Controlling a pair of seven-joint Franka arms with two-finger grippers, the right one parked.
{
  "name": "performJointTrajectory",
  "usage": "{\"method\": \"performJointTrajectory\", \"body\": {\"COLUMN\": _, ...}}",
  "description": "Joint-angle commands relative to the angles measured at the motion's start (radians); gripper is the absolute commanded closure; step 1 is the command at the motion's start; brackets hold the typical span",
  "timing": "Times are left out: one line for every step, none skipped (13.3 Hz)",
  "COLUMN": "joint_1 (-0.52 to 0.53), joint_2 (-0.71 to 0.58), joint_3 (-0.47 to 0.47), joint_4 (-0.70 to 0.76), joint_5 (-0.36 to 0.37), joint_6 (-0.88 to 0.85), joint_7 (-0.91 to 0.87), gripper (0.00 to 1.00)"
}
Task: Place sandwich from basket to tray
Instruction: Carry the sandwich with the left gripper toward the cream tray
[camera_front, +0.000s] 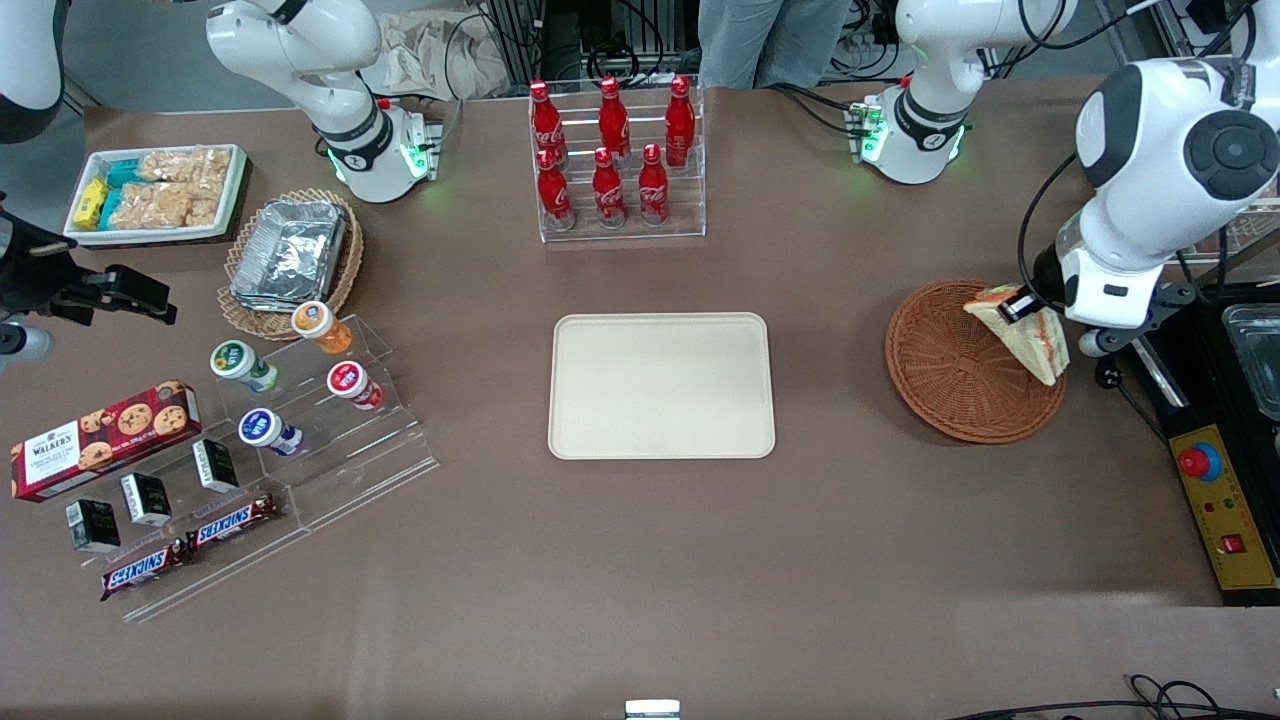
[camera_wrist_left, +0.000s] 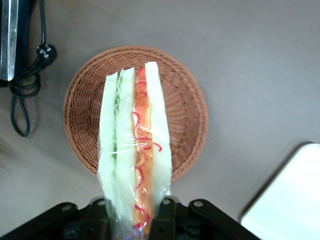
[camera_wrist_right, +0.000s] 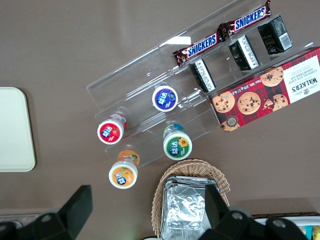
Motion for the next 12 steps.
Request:
{"method": "performJointTrajectory", "body": {"joint_1": -0.002, "joint_2": 0.031, "joint_3": -0.067, "joint_4": 0.057, "joint_5": -0.035, "joint_6": -0.035, "joint_7": 0.034, "gripper": 1.00}}
{"method": "performJointTrajectory", "body": {"joint_1": -0.002, "joint_2": 0.028, "joint_3": -0.096, "joint_4": 0.059, "joint_5": -0.044, "joint_6": -0.035, "joint_7": 0.037, "gripper": 1.00}}
{"method": "performJointTrajectory", "body": {"joint_1": -0.002, "joint_2": 0.030, "joint_3": -0.125, "joint_4": 0.069, "joint_5": -0.046, "joint_6": -0.035, "joint_7": 0.045, "gripper": 1.00}}
{"method": "performJointTrajectory", "body": {"joint_1": -0.002, "joint_2": 0.030, "joint_3": -0.158, "joint_4": 0.074, "joint_5": -0.064, "joint_6": -0.037, "joint_7": 0.060, "gripper": 1.00}}
{"method": "performJointTrajectory", "body": {"joint_1": -0.002, "joint_2": 0.027, "joint_3": -0.187, "joint_4": 0.076, "joint_5": -0.082, "joint_6": -0.038, "joint_7": 0.073, "gripper": 1.00}}
{"method": "performJointTrajectory", "body": {"joint_1": -0.002, "joint_2": 0.025, "joint_3": -0.210, "joint_4": 0.077, "joint_5": -0.092, "joint_6": -0.038, "joint_7": 0.083, "gripper": 1.00}}
{"method": "performJointTrajectory", "body": {"joint_1": -0.002, "joint_2": 0.028, "joint_3": -0.245, "joint_4": 0.082, "joint_5": -0.104, "joint_6": -0.035, "joint_7": 0.083, "gripper": 1.00}}
{"method": "performJointTrajectory", "body": {"joint_1": -0.002, "joint_2": 0.030, "joint_3": -0.280, "joint_4": 0.086, "joint_5": -0.107, "joint_6": -0.035, "joint_7": 0.083, "gripper": 1.00}}
{"method": "performJointTrajectory", "body": {"joint_1": -0.002, "joint_2": 0.031, "joint_3": -0.311, "joint_4": 0.086, "joint_5": -0.109, "joint_6": -0.026, "joint_7": 0.083, "gripper": 1.00}}
{"method": "performJointTrajectory", "body": {"joint_1": -0.002, "joint_2": 0.034, "joint_3": -0.342, "joint_4": 0.086, "joint_5": -0.109, "joint_6": -0.022, "joint_7": 0.085, "gripper": 1.00}}
{"method": "performJointTrajectory", "body": {"joint_1": -0.002, "joint_2": 0.036, "joint_3": -0.365, "joint_4": 0.086, "joint_5": -0.109, "joint_6": 0.001, "joint_7": 0.090, "gripper": 1.00}}
{"method": "performJointTrajectory", "body": {"joint_1": -0.002, "joint_2": 0.037, "joint_3": -0.388, "joint_4": 0.086, "joint_5": -0.118, "joint_6": 0.027, "joint_7": 0.090, "gripper": 1.00}}
